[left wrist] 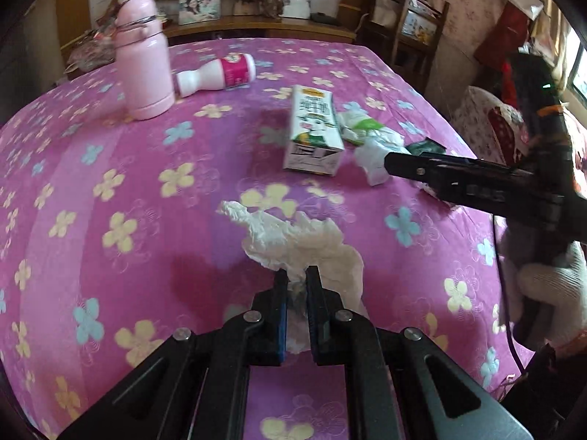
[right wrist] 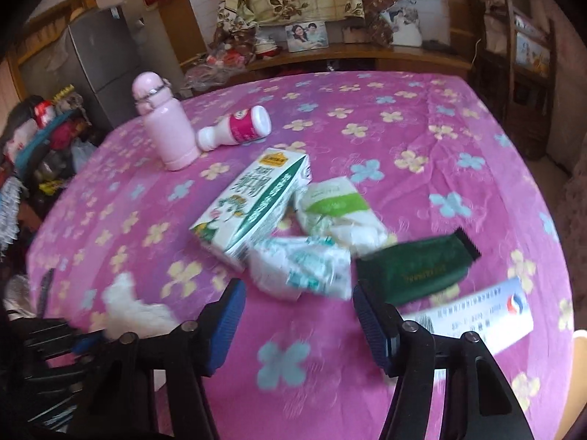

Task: Collect trash
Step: 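Return to the table and grasp the crumpled white tissue with the left tool, then grasp the small white-green wrapper with the right tool while the left tool holds the tissue, then move both tools over the bin and release the tissue and wrapper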

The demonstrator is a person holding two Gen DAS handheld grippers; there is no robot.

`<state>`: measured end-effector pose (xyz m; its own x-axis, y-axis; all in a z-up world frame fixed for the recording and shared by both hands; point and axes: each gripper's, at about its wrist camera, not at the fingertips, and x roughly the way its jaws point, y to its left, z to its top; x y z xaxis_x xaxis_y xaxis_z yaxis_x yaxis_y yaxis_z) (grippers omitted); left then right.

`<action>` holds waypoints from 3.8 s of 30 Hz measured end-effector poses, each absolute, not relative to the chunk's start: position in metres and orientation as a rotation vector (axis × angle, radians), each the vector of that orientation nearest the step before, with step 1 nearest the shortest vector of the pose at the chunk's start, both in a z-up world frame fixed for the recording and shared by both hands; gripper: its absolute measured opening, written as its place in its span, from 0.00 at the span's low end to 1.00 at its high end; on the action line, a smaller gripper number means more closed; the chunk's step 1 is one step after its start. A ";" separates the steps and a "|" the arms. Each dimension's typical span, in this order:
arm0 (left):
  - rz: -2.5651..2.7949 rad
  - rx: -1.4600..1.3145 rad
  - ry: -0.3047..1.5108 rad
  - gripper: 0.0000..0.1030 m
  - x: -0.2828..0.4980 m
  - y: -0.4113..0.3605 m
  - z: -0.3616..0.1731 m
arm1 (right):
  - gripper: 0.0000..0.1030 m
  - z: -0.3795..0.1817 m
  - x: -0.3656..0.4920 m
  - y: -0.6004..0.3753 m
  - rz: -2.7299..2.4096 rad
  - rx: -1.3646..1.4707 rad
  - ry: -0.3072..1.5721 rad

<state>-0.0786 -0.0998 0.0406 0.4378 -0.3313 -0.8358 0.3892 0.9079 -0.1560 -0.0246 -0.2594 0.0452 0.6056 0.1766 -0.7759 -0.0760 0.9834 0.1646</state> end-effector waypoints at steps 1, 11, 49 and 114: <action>-0.447 0.050 1.026 0.10 -0.078 -0.097 0.040 | 0.63 0.042 -0.019 -0.258 0.149 0.111 0.920; -0.469 0.014 1.021 0.10 -0.082 -0.102 0.041 | 0.15 0.047 -0.034 -0.274 0.175 0.150 0.891; -0.447 -0.022 1.020 0.10 -0.088 -0.085 0.044 | 0.76 0.037 -0.010 -0.247 0.250 0.167 0.917; -0.906 0.137 0.976 0.52 -0.166 -0.424 0.067 | 0.83 0.071 -0.279 -0.594 -0.451 0.473 0.731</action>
<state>-0.1661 -0.4235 0.0665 0.2379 -0.6014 -0.7627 0.7162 0.6390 -0.2804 -0.2793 -0.5943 0.0706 0.6595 -0.2226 -0.7180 0.5417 0.8029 0.2487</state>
